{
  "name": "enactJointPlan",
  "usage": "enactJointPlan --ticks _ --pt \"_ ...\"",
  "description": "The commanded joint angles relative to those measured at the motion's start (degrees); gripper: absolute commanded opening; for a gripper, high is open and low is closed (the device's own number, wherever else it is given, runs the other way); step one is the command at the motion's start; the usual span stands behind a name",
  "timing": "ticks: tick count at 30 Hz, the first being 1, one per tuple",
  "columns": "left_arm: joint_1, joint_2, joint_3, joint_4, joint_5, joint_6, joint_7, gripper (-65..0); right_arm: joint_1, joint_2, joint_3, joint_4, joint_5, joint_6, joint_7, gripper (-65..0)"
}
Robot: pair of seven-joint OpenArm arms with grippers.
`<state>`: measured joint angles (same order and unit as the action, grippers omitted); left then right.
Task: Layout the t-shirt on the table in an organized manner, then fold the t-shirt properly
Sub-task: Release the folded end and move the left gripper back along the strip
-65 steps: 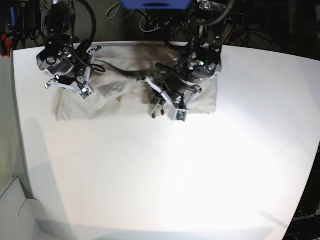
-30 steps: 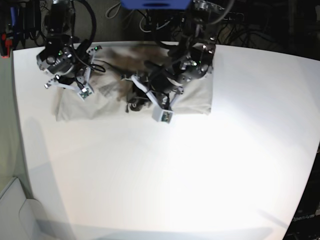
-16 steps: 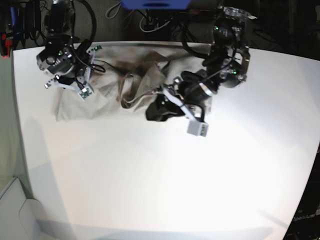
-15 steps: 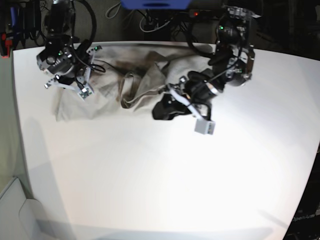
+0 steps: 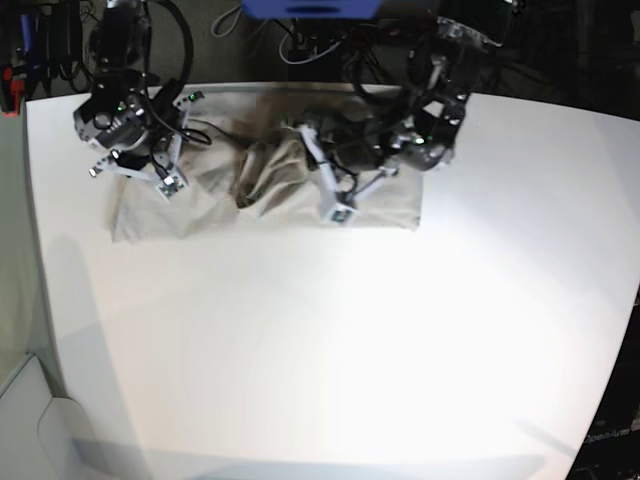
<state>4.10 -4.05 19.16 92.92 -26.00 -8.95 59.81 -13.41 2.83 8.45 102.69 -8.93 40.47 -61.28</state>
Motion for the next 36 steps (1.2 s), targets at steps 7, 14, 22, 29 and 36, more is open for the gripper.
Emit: enactJointPlan --ticks 7,14,22,29,36 --pt "-3.5 -0.1 11.9 10.6 -0.9 -0.7 -8.3 -65.0 -0.6 -0.2 -0.3 -0.9 0.2 -0.5 -0.5 -40.6" --pt "-3.0 -4.1 8.4 11.7 -0.9 -0.3 -8.9 -65.0 1.0 0.5 0.3 -0.6 0.1 -0.5 -0.8 -40.3" --pt "4.2 -6.0 -15.1 12.3 -5.6 -0.5 -8.2 -63.6 2.4 2.1 4.7 4.0 0.1 -0.5 -1.0 -39.6" --pt "6.6 -7.7 -28.6 12.0 -13.9 -0.6 -4.7 -40.7 2.6 1.9 5.0 12.3 0.3 -0.5 -8.7 -22.7" --pt "7.8 -7.9 -30.5 9.7 -13.9 -0.1 -4.6 -25.6 5.8 2.0 5.4 12.3 0.3 -0.5 -9.1 -18.1"
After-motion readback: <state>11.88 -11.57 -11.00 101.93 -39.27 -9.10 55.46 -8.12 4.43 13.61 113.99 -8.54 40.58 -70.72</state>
